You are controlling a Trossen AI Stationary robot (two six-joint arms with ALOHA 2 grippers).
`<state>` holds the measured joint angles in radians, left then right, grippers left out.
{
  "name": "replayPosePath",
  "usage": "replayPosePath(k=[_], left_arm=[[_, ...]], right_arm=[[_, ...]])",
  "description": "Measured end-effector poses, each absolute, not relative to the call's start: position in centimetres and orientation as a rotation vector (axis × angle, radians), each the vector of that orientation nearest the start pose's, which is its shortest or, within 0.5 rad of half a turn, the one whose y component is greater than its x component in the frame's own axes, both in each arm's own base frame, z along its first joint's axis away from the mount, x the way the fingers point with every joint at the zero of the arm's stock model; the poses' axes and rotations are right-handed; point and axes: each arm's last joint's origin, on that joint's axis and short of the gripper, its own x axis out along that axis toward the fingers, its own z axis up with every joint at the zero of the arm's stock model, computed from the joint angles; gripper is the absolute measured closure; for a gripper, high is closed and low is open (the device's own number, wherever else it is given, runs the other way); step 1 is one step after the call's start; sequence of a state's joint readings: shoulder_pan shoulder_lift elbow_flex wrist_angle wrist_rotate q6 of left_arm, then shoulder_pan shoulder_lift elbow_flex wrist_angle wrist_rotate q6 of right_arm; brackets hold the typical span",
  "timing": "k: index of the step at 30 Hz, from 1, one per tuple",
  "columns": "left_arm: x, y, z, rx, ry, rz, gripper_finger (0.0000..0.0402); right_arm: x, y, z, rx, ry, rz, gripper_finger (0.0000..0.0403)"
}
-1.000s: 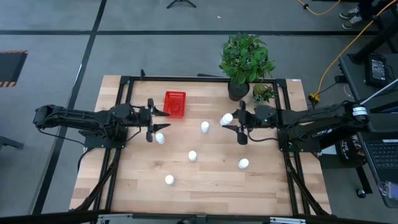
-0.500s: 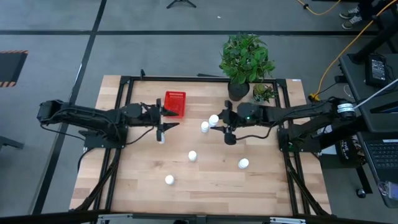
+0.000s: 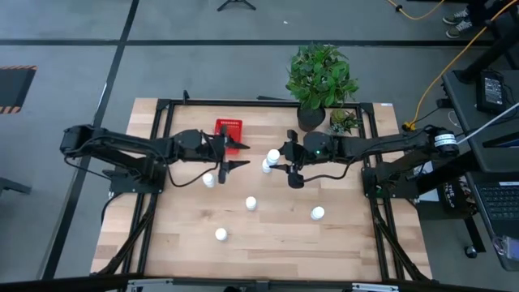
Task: Pick and place pill bottles into a basket
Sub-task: Put the white pill bottle into the red bin
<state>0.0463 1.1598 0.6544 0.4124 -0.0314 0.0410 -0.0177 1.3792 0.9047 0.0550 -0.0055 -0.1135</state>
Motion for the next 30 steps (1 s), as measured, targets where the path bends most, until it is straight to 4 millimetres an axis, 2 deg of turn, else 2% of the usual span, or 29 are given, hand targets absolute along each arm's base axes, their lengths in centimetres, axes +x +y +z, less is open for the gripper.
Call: replayPosePath(k=[13,22,30], left_arm=[[27.2,1.1,26.3,-0.005,0.153,0.071,0.0167],[29.7,1.4,27.5,-0.002,0.157,0.024,0.0167],[31.4,1.5,27.7,0.016,0.161,0.027,0.0166]], right_arm=[[30.2,-0.5,26.2,-0.126,0.450,0.018,0.0234],[30.3,-0.5,26.4,-0.131,0.428,0.017,0.0234],[30.3,-0.5,26.4,-0.133,0.428,0.018,0.0234]])
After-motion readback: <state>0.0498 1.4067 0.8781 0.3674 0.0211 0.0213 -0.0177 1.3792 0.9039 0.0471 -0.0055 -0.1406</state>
